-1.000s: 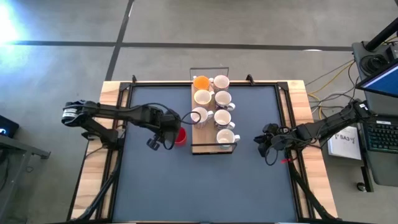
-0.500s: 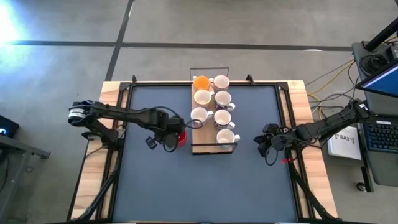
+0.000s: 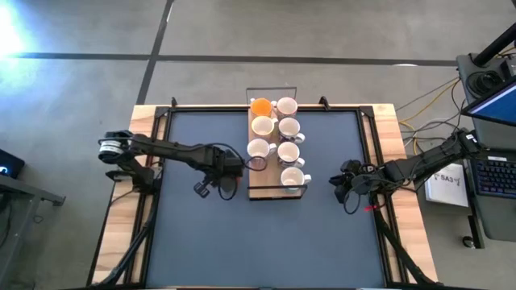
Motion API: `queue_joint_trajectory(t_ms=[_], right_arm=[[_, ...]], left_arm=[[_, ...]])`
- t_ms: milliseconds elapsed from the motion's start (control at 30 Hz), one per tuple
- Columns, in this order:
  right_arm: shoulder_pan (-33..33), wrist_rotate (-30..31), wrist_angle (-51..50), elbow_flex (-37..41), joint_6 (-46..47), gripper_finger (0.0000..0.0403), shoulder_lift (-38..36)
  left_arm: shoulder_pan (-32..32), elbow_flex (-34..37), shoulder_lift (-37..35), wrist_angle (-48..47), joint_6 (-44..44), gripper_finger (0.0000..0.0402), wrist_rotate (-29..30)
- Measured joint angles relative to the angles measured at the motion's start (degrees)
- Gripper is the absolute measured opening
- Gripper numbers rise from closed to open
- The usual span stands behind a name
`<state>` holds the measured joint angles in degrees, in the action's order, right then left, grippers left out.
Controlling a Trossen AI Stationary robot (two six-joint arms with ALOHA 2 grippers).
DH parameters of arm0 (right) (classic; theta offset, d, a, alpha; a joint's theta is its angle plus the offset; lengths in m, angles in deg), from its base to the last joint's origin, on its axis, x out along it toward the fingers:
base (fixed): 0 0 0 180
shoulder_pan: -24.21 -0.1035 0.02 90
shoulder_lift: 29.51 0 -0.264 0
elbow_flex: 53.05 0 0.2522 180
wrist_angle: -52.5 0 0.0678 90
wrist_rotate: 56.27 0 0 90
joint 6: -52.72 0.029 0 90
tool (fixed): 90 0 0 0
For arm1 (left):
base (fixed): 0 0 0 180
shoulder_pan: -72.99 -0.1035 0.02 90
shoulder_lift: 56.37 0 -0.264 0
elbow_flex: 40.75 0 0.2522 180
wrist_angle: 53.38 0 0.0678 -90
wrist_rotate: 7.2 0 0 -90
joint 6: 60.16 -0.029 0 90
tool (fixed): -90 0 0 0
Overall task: Place coffee mugs
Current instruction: Put the red mug on the shelf
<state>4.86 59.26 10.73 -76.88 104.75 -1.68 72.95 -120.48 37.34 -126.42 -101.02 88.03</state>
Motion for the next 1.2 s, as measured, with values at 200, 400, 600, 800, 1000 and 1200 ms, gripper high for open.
queue_joint_trajectory(t_ms=[200,400,600,800,1000,1200], right_arm=[[0.00,0.00,0.00,0.00,0.00,0.0054,0.00],[0.00,-0.01,0.00,0.00,-0.01,0.0054,0.00],[0.00,-0.02,0.00,0.00,-0.01,0.0054,0.00],[0.02,0.00,0.00,0.00,0.00,0.0054,0.00],[0.00,0.00,-0.01,0.00,0.00,0.0054,0.00],[0.00,-0.02,-0.02,0.00,0.00,0.0054,0.00]], left_arm=[[-0.07,-2.18,-0.46,-0.80,7.66,0.0007,-2.12],[-0.02,-10.00,-0.62,-3.00,15.29,0.0007,-4.57],[0.13,-15.25,0.54,-4.72,20.87,0.0007,-5.00],[1.22,-18.46,3.01,-4.81,22.57,0.0007,-6.44],[2.73,-23.18,7.22,-6.80,25.15,0.0007,-6.37],[3.61,-27.58,11.66,-8.91,29.27,0.0007,-6.37]])
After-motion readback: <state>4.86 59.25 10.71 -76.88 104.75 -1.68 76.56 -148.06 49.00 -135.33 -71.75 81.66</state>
